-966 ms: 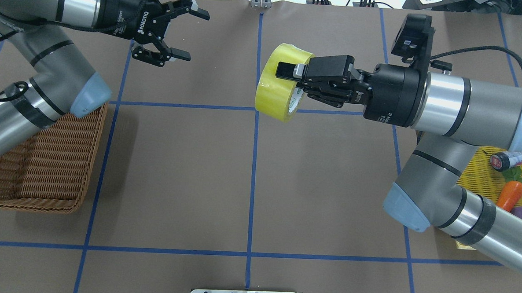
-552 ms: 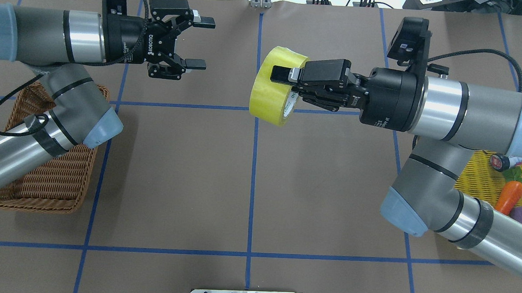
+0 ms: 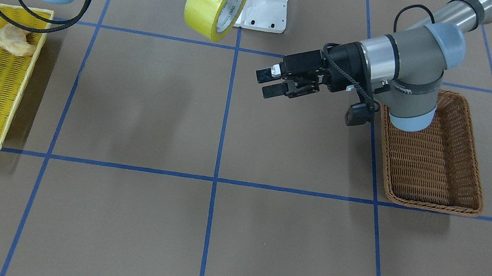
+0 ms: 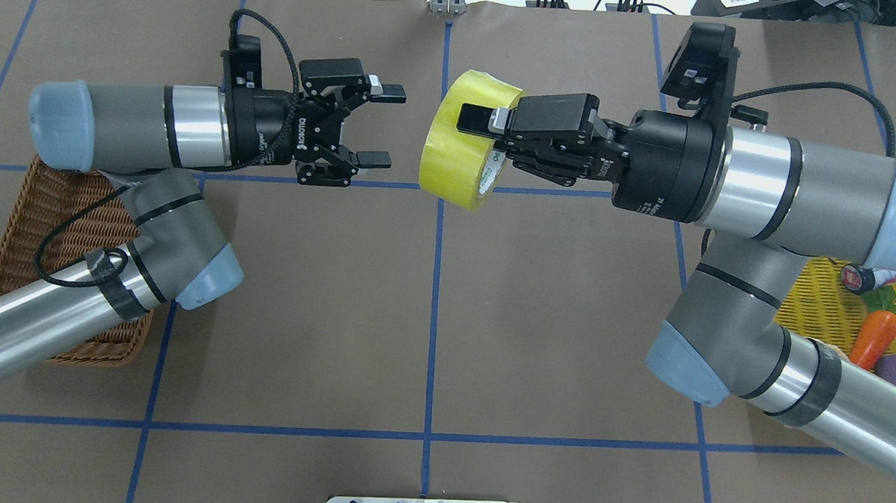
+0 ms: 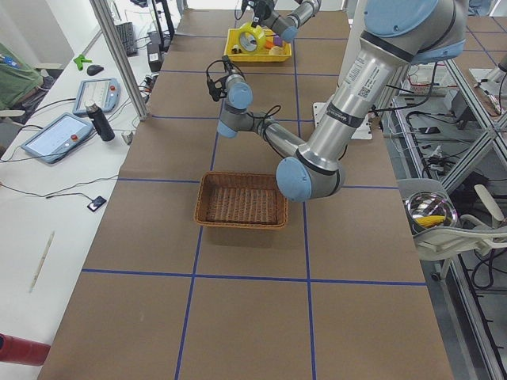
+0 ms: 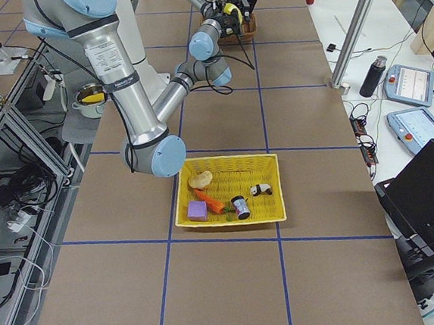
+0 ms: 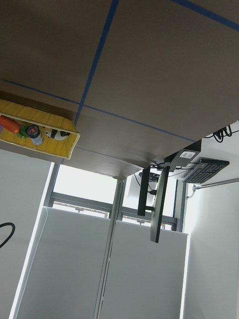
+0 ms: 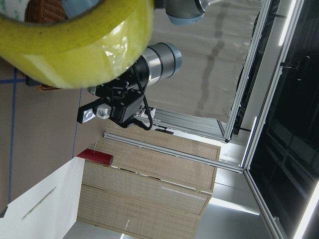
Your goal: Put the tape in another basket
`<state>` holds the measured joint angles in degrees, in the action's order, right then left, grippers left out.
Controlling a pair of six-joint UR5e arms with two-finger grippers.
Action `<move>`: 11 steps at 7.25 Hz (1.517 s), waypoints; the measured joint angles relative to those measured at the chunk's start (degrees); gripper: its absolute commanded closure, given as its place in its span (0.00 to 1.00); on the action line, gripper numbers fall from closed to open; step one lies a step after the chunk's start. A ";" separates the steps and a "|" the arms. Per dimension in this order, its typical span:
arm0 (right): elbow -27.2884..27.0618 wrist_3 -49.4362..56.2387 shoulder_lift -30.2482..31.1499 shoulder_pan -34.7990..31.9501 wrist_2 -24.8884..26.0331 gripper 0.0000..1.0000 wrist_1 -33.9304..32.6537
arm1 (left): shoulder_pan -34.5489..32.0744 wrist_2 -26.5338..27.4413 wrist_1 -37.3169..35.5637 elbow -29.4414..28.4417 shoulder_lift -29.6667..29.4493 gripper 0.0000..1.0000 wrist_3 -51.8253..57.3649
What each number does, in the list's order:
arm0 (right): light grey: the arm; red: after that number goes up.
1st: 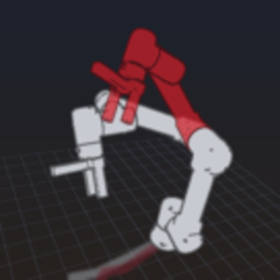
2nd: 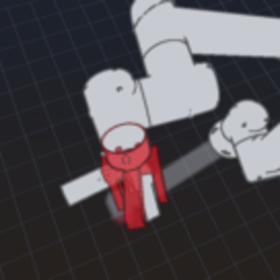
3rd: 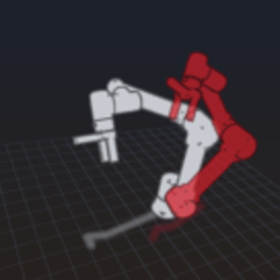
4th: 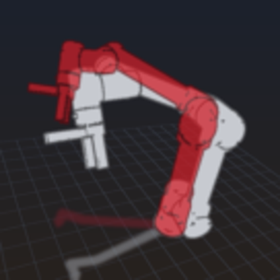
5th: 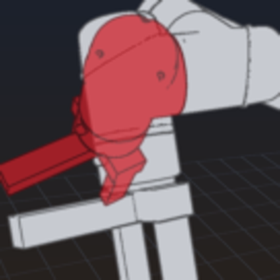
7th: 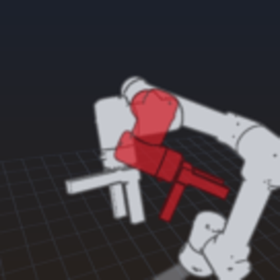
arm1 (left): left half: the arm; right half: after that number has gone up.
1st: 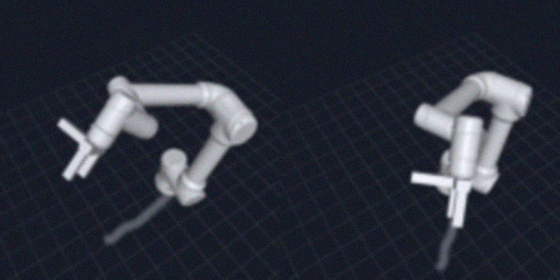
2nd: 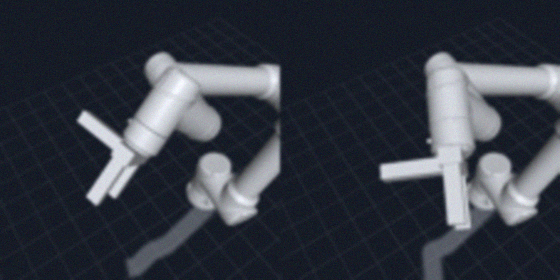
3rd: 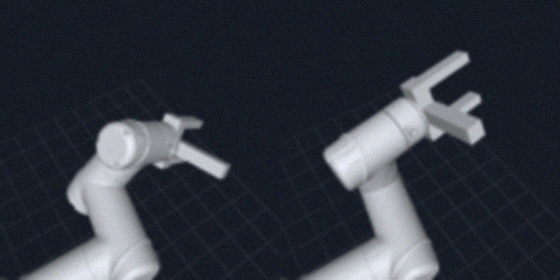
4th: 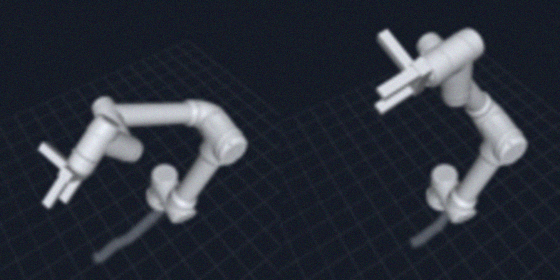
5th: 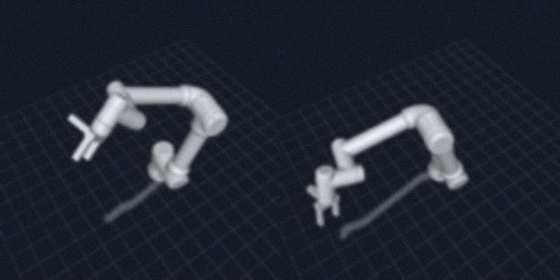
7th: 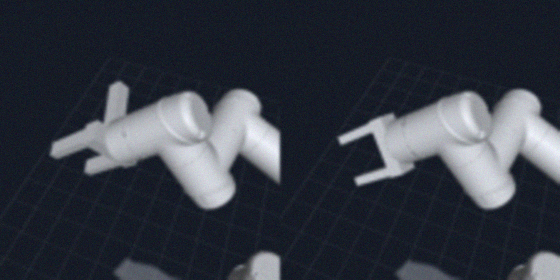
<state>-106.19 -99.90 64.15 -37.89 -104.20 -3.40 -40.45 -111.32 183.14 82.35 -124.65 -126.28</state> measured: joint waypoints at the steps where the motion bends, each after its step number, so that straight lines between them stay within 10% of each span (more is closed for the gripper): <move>1: 0.00 0.08 -0.23 0.08 0.02 1.00 0.00 | 1.61 1.00 -2.39 1.34 -0.69 0.02 -0.20; 7: 0.15 0.09 0.50 0.18 -0.42 1.00 0.05 | 2.86 1.23 -8.67 7.71 -0.38 0.02 -0.43; 11: 0.59 0.14 0.58 0.19 -0.32 1.00 -0.03 | 3.05 1.19 -8.98 9.31 0.14 0.22 -2.99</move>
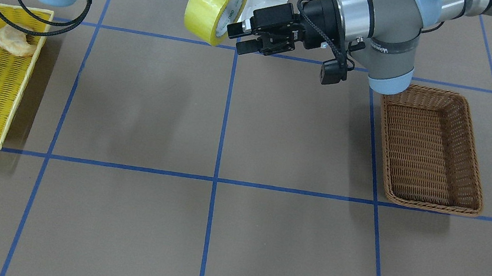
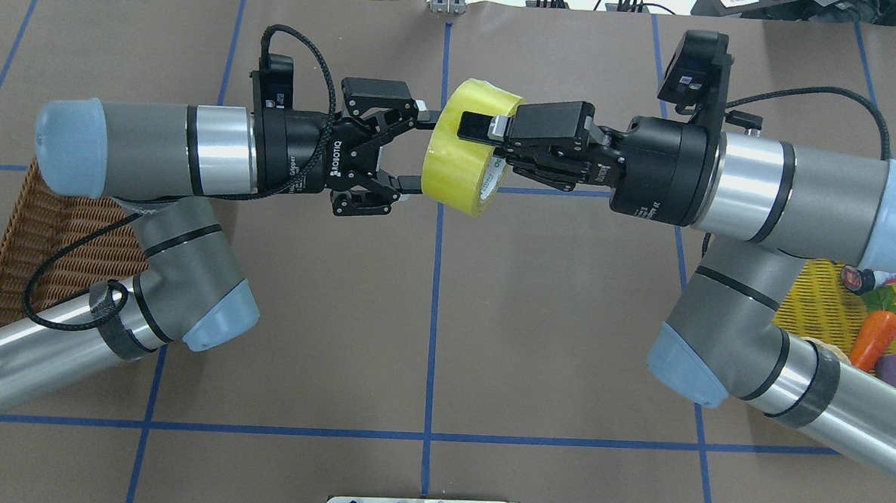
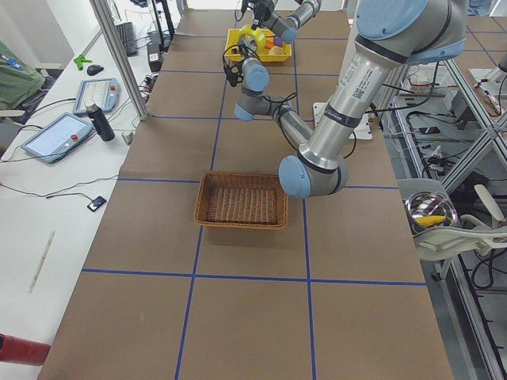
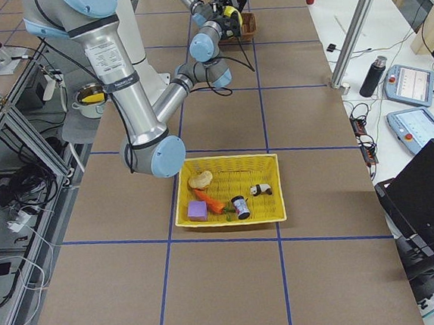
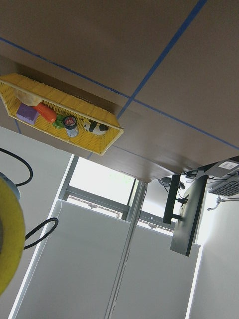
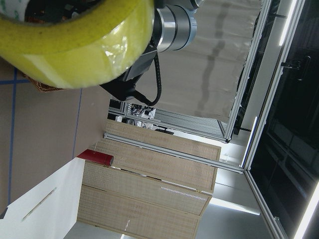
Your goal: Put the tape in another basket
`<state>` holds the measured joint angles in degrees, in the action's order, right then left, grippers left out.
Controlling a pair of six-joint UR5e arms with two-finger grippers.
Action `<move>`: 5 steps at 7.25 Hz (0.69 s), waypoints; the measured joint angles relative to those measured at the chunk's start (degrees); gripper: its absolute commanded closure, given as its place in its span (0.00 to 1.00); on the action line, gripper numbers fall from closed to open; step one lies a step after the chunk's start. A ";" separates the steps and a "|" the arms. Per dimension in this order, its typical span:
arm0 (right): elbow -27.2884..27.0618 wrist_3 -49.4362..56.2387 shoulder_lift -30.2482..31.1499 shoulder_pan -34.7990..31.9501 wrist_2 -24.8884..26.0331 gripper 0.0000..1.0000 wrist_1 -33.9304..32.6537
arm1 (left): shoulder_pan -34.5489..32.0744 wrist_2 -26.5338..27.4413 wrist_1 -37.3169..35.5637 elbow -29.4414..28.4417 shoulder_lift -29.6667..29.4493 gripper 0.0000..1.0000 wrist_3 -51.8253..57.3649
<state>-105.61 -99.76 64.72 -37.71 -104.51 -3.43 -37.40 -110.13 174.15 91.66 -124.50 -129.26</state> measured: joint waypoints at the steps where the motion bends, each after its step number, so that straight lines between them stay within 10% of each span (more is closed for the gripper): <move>1: -0.01 0.00 -0.05 0.04 0.01 1.00 0.00 | 0.14 0.02 -0.03 -0.01 -0.04 0.22 -0.72; 5: 0.16 0.06 -0.20 0.09 0.11 1.00 -0.10 | 0.81 0.09 -0.04 0.21 -0.21 0.33 -1.53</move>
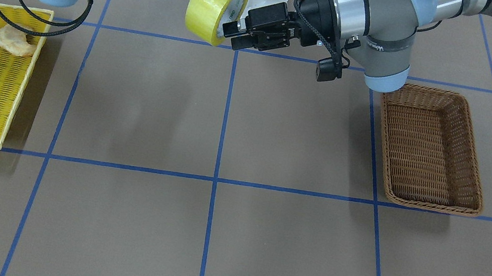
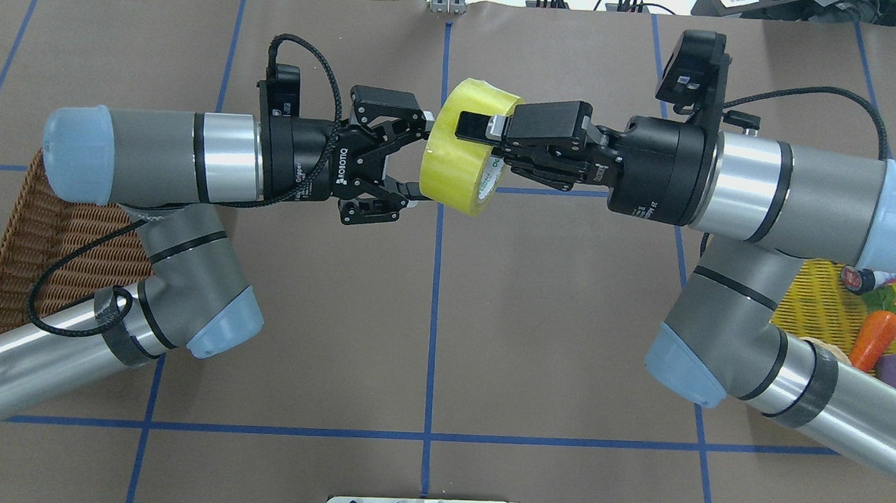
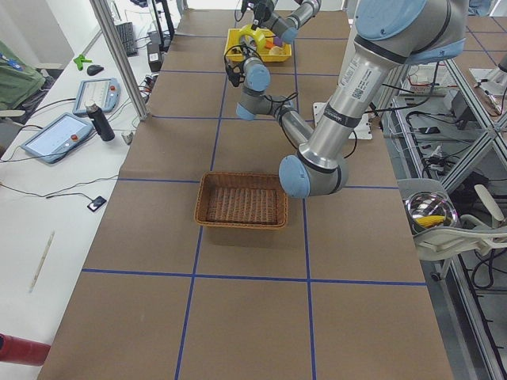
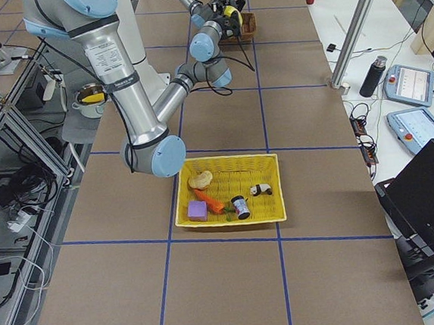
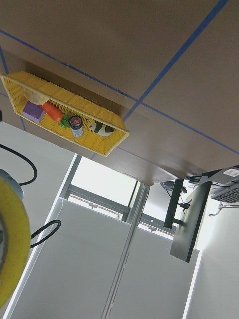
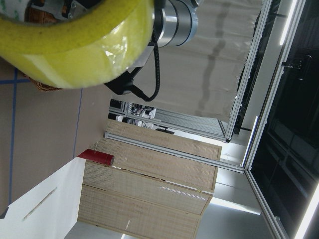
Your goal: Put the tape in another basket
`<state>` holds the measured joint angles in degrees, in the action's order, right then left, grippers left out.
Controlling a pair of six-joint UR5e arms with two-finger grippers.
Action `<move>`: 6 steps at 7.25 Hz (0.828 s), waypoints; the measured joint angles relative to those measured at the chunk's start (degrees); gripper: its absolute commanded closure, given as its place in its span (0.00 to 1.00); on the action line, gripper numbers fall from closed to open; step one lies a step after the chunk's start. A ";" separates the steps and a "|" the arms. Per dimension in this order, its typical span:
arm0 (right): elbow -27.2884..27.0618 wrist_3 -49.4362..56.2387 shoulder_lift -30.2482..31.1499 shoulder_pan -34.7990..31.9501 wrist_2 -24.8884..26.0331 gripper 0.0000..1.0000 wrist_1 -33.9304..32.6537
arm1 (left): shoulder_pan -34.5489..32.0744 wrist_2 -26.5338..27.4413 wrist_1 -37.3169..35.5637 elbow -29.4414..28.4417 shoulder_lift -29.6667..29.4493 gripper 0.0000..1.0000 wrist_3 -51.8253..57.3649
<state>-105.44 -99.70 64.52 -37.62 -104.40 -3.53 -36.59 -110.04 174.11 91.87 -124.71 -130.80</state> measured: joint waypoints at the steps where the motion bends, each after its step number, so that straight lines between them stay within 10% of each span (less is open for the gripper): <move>1: 0.03 0.00 0.00 0.04 0.04 1.00 -0.04 | 0.10 0.03 0.00 0.30 0.00 0.39 -0.04; 6: 0.06 -0.06 -0.17 0.17 0.08 1.00 -0.08 | 1.29 0.16 0.00 0.47 -0.21 0.56 0.01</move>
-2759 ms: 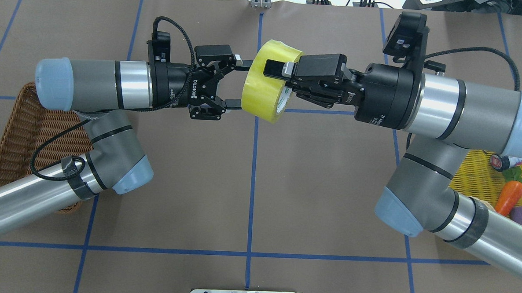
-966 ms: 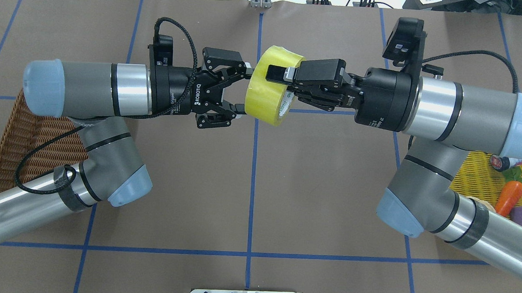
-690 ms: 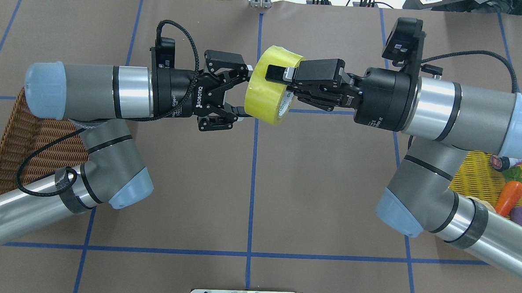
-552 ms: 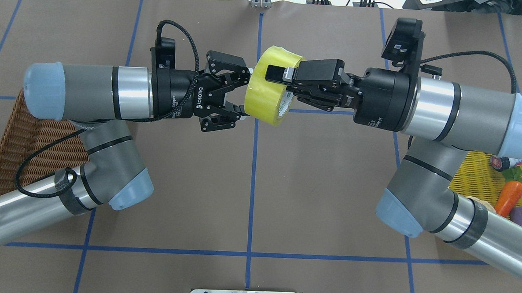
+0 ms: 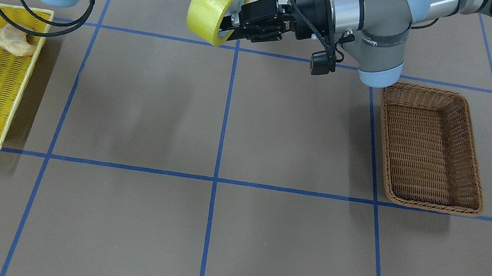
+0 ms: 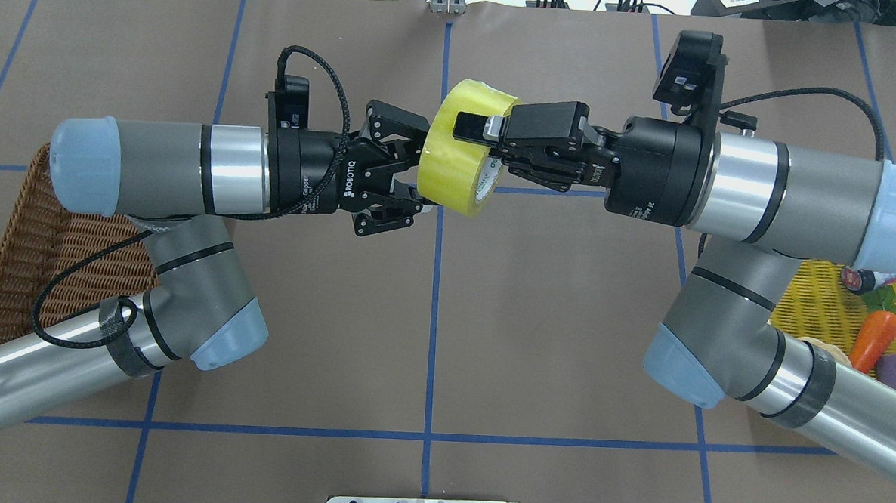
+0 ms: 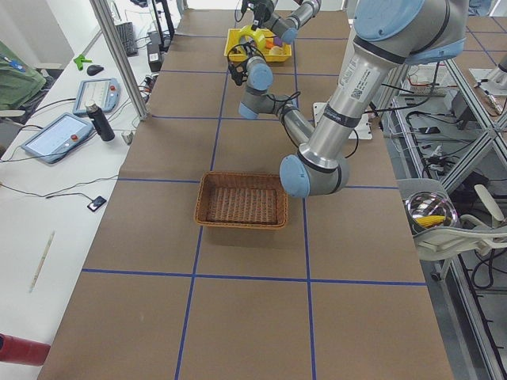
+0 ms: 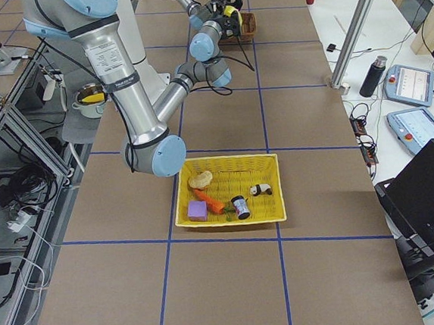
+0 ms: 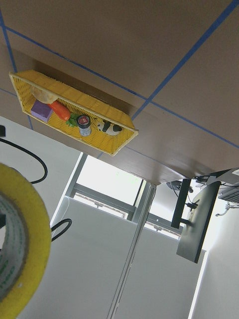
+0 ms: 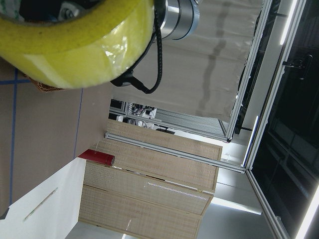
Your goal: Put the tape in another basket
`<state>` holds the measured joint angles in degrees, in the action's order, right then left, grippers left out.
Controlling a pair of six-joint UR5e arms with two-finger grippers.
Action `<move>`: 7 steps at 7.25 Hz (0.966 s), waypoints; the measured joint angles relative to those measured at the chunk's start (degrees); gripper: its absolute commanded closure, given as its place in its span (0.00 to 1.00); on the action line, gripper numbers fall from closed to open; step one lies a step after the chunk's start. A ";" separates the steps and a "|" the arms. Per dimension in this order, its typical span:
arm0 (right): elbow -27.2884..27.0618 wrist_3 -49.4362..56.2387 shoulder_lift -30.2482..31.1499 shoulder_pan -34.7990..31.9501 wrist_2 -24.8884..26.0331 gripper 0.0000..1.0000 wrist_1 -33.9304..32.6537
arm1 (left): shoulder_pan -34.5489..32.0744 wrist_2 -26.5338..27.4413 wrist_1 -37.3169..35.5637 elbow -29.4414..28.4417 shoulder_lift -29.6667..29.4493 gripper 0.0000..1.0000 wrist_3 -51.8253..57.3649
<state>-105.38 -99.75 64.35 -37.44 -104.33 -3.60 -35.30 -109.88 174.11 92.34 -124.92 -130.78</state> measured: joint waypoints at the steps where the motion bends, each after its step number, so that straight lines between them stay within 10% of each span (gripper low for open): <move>1: 0.00 0.00 0.03 0.03 0.00 1.00 0.00 | 0.03 -0.04 0.00 0.05 -0.03 0.58 -0.01; 5: -0.05 0.06 0.20 0.43 -0.07 0.92 0.09 | 0.08 -0.10 -0.14 0.53 0.09 1.00 -0.20; 7: 0.01 -0.03 0.24 0.55 -0.07 0.01 0.31 | 0.06 -0.07 -1.50 1.41 0.36 1.00 -0.60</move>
<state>-105.37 -99.78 64.59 -36.90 -104.40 -3.29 -35.24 -109.95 172.61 93.75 -124.56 -131.39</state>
